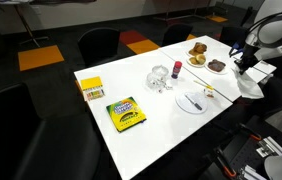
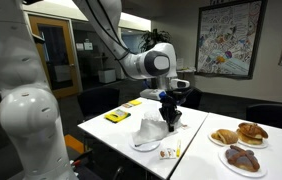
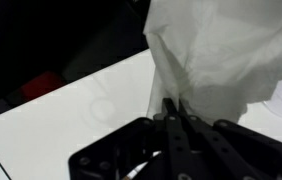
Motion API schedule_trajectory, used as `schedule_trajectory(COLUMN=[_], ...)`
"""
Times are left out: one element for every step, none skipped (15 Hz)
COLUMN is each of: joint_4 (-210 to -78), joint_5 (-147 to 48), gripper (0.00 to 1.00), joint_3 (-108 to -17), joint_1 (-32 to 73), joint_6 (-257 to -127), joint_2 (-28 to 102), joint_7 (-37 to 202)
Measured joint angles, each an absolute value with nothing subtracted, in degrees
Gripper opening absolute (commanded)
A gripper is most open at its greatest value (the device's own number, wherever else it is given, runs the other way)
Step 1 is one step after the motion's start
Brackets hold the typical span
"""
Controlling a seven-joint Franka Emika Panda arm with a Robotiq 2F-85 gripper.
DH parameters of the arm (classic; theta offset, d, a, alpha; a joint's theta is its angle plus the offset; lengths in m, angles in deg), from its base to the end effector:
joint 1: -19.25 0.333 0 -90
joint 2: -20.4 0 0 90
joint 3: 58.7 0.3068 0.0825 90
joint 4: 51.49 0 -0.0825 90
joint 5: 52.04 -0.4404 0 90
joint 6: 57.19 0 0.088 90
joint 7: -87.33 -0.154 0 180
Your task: Pick up the tissue paper from the table and move it to the right.
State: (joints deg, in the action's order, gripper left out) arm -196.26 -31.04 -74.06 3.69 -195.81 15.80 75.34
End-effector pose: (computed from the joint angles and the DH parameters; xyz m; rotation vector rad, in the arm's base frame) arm 0.4140 -0.2592 0.2036 2.8512 -0.6799 -0.0907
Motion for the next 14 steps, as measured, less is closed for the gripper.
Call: schedule_trajectory(joint_4=[-195.5, -194.7, -193.8, -192.9, -192.0, -190.8, -189.6, -188.1, -186.5, -184.8, -183.0, -181.4, -179.9, -178.7], joint_5=[-30.5, -30.5, -31.0, -32.3, -34.3, -36.7, -39.2, -41.5, -43.3, -44.8, -46.3, -47.6, -48.4, -48.8], gripper=[0.00, 0.00, 0.00, 0.00, 0.00, 0.00, 0.00, 0.00, 0.00, 0.26, 0.27, 0.32, 0.41, 0.47], joint_3=[-74.0, -74.0, -74.0, -74.1, -74.1, -74.1, -74.1, -73.9, -73.7, -73.4, -72.8, -72.0, -71.2, -70.5], joint_1=[3.7, 3.8, 3.8, 3.8, 3.8, 3.7, 3.7, 3.6, 3.6, 3.4, 3.0, 2.5, 2.0, 1.6], joint_6=[-197.1, -198.7, -200.5, -202.6, -204.7, -206.6, -208.0, -209.0, -209.5, -209.7, -209.7, -209.5, -209.4, -209.3], joint_2=[17.6, 19.7, 22.1, 24.7, 27.4, 30.1, 32.6, 35.1, 37.3, 39.2, 41.0, 42.5, 43.6, 44.5], joint_7=[75.2, 75.3, 75.9, 77.2, 79.2, 81.5, 84.1, 86.8, 89.2, 91.3, 93.5, 95.8, 97.8, 99.3])
